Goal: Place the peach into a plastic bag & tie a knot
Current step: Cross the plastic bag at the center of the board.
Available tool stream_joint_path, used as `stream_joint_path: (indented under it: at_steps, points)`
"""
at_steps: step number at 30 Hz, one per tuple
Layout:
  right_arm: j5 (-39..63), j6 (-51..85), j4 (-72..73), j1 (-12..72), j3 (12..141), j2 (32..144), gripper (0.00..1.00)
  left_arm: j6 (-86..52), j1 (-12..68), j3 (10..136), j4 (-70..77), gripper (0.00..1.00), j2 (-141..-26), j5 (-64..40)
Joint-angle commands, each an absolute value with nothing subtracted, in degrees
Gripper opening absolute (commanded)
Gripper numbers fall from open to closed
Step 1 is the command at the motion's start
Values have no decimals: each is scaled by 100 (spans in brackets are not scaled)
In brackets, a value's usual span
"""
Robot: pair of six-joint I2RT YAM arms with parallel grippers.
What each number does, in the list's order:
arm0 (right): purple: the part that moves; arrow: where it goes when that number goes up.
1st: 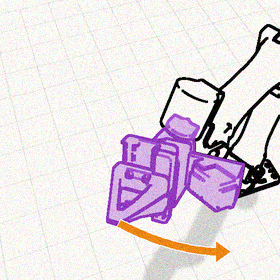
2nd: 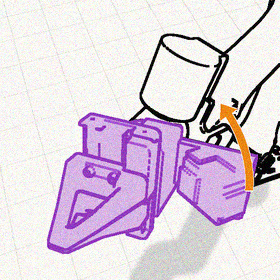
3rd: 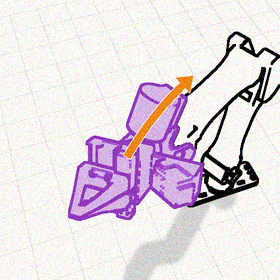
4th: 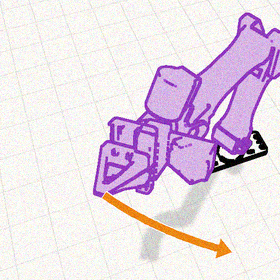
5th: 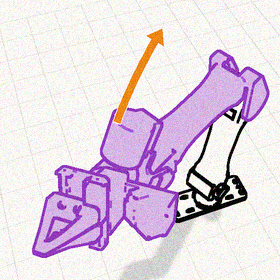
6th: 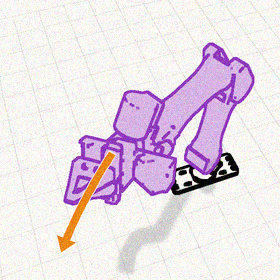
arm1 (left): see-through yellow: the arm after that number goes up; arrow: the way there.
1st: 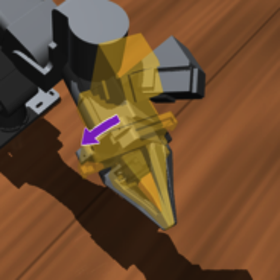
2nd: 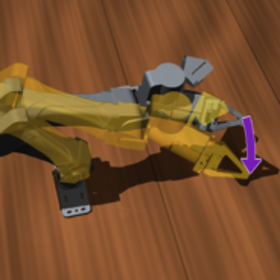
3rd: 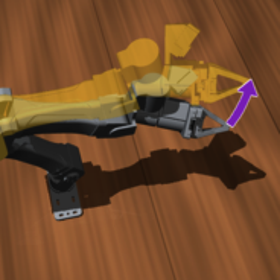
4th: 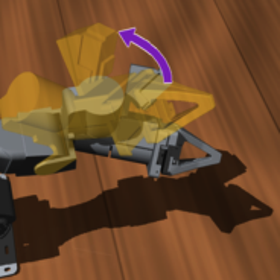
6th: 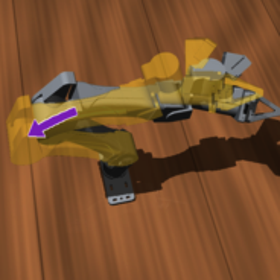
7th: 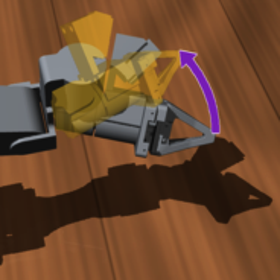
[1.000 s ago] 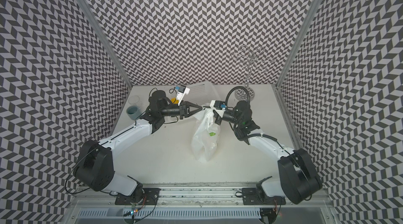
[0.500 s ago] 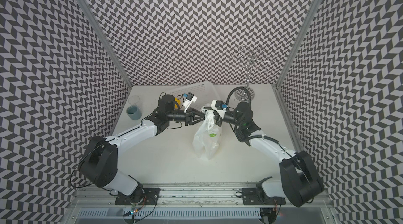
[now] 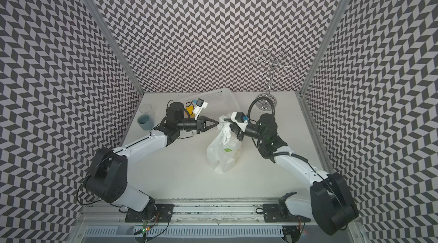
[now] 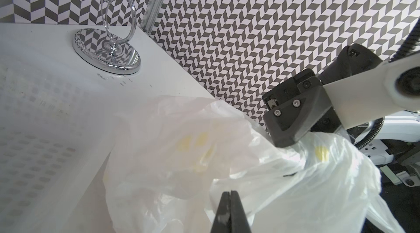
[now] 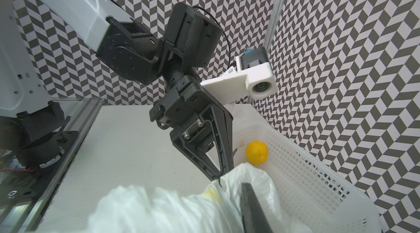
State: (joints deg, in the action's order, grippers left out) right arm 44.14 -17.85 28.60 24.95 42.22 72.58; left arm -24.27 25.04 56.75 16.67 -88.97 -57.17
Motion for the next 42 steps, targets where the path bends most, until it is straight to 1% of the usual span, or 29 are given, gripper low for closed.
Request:
stream_joint_path:
  at_steps: [1,9,11,12,14,15,18,22,23,25,26,28,32,35,36,38,40,41,42]
  points:
    - [5003,-1875,3304,2557,4293,7320,20,-2480,2520,5649,1879,0,-8821,-5825]
    - [4470,-2119,2887,2909,4913,7768,19,-2583,2938,5678,2130,0,-8847,-6043]
    - [4394,-1832,3105,2930,4911,7779,18,-2584,2982,5686,2144,0,-8893,-6080]
    - [4383,-1558,3484,2935,4847,7770,17,-2584,2996,5687,2144,0,-8931,-6074]
    - [4084,-1023,3985,3002,4781,7789,14,-2584,3034,5678,2137,0,-9005,-6102]
    - [3920,-887,3985,3043,4834,7817,11,-2597,3056,5663,2142,0,-9007,-6107]
    - [3348,-1049,3561,3169,5004,7885,2,-2599,3085,5617,2154,0,-8961,-6124]
    - [2778,-1204,3696,3181,4816,7810,0,-2383,3057,5640,1816,0,-8849,-6117]
    - [2611,-1253,3647,3200,4799,7752,0,-2289,3022,5643,1609,7,-8801,-6041]
    - [2465,-1363,3406,3208,4807,7586,0,-2135,2814,5504,1415,25,-8605,-5926]
    - [2438,-1410,3289,3209,4799,7527,0,-2174,2684,5412,1415,32,-8497,-5876]
    - [2321,-1469,2948,3208,4799,7392,0,-2232,2355,5217,1490,42,-8242,-5866]
    - [2203,-1470,2655,3208,4658,7233,0,-2155,1930,5076,1678,55,-7671,-5765]
    - [2210,-1375,2657,3209,4553,7121,0,-1758,1868,5285,1439,73,-7284,-5583]
    - [2215,-1350,2567,3208,4589,7097,0,-1580,1937,5477,1214,81,-7253,-5498]
    - [2205,-1330,2367,3214,4679,7081,0,-958,2254,5965,512,88,-7276,-5185]
    - [2203,-1294,2272,3209,4736,7076,0,-73,2750,6346,-243,90,-7276,-4473]
    - [2206,-1282,2232,3214,4770,7086,0,317,3031,6442,-532,99,-7255,-4088]
    - [2202,-1248,2186,3217,4809,7089,0,623,3239,6475,-750,99,-7251,-3770]
